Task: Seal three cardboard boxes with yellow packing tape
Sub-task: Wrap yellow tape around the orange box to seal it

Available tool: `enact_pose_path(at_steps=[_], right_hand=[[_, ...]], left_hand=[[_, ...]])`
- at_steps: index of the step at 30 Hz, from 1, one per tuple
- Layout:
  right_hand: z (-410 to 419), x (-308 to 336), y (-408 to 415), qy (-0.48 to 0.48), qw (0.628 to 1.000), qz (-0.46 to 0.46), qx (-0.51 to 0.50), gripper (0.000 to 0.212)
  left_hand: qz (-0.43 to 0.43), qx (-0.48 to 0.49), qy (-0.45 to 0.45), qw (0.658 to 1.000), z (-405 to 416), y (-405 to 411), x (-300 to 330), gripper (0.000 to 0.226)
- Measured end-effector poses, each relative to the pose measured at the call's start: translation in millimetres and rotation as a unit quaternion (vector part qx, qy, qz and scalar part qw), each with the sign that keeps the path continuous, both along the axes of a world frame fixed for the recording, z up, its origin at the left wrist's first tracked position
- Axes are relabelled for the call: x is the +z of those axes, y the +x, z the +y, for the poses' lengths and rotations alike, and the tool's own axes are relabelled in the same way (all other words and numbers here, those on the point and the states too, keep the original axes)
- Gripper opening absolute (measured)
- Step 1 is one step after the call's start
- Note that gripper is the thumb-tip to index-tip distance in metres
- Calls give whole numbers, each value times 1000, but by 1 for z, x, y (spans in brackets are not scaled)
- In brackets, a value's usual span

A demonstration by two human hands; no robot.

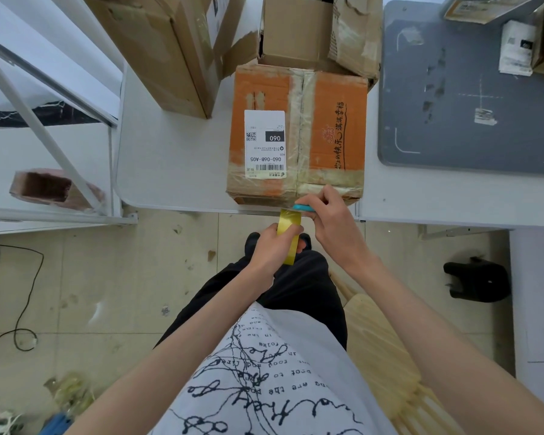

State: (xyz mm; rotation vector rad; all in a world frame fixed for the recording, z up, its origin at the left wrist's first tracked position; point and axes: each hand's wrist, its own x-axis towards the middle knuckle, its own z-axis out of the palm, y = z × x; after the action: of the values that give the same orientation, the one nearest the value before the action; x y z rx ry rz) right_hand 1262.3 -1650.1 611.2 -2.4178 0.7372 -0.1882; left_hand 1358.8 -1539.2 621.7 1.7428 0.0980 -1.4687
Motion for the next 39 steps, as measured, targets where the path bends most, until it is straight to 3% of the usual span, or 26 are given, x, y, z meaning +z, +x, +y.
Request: enact_pose_path(at_steps=[11,16,25,39], right_hand=[[-17,6,-23,-16,1000,23,0,28],[-20,9,-32,48,998,-4,-29,25],[-14,9,-11,94,993,-40,-53,24],[8,-3,1,-28,999,11,-36,20]], left_hand=[[12,8,9,1000,2,-5,-2,21],[5,-10,15,1000,0,-7,-4,25],[-5,12,46,999,-12,-7,-8,56],[-37,7,67,997,-14,-14,-9,54]])
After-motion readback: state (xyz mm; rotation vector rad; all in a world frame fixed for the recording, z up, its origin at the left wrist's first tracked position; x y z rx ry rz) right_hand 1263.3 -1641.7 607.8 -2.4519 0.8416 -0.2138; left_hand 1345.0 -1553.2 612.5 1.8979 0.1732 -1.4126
